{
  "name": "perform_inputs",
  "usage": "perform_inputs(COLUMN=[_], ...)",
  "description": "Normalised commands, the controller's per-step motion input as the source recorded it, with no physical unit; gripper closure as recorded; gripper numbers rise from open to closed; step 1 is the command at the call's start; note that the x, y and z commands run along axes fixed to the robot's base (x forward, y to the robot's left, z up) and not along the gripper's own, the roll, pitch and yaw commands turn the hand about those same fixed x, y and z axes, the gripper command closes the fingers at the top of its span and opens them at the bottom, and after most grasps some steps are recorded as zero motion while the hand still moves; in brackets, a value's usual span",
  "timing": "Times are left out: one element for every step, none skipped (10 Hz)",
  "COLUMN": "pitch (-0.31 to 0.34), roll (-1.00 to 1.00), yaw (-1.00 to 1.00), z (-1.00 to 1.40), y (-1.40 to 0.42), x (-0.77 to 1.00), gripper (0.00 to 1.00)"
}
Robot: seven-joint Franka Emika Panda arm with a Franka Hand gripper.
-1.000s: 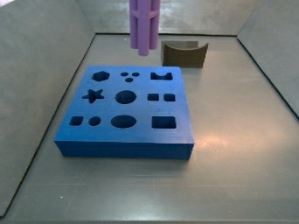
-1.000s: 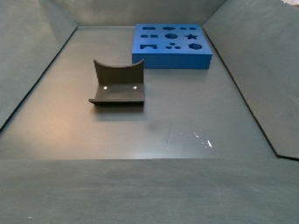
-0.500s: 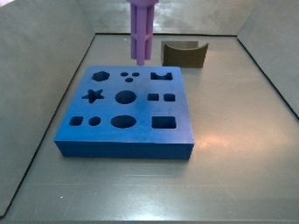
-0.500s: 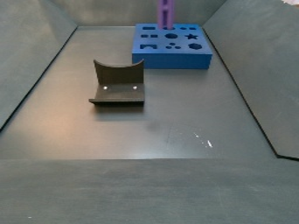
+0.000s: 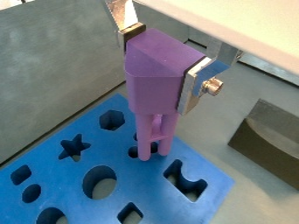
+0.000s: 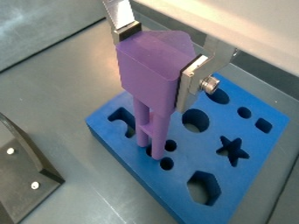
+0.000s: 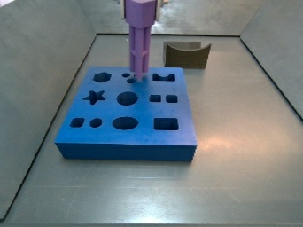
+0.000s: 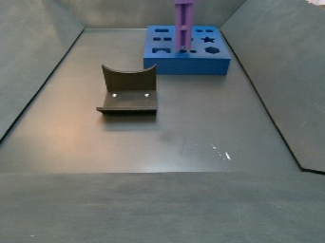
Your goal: Insert the 3 prong object.
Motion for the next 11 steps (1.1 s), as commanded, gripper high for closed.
perform_inputs(pitch=[-0.051,-0.049,-0.056,-0.027,0.0,0.0,0.0,0.0,-0.007,-0.043,-0.086], roll=[0.0,-0.03,-0.01,0.0,0.0,-0.01,-0.02,-0.04,-0.04,-0.07,-0.1], yaw=[0.0,0.0,0.0,0.0,0.01,0.02,0.01,0.01,0.01,0.03,0.02], z=[-0.11,-0.09,-0.09,-0.11,-0.21,-0.23,-0.21,-0.25,-0.26,-0.38,-0.53], y=[0.01,0.0,0.0,-0.03,-0.01,-0.03,-0.13,-0.12,-0.09,0.0,0.03], x=[-0.37,-0.29,-0.2,-0.01,0.11,0.21,0.2,0.2,0.13,0.06,0.03], gripper=[1.0,1.0,1.0,1.0,1.0,1.0,1.0,1.0,1.0,1.0,1.0])
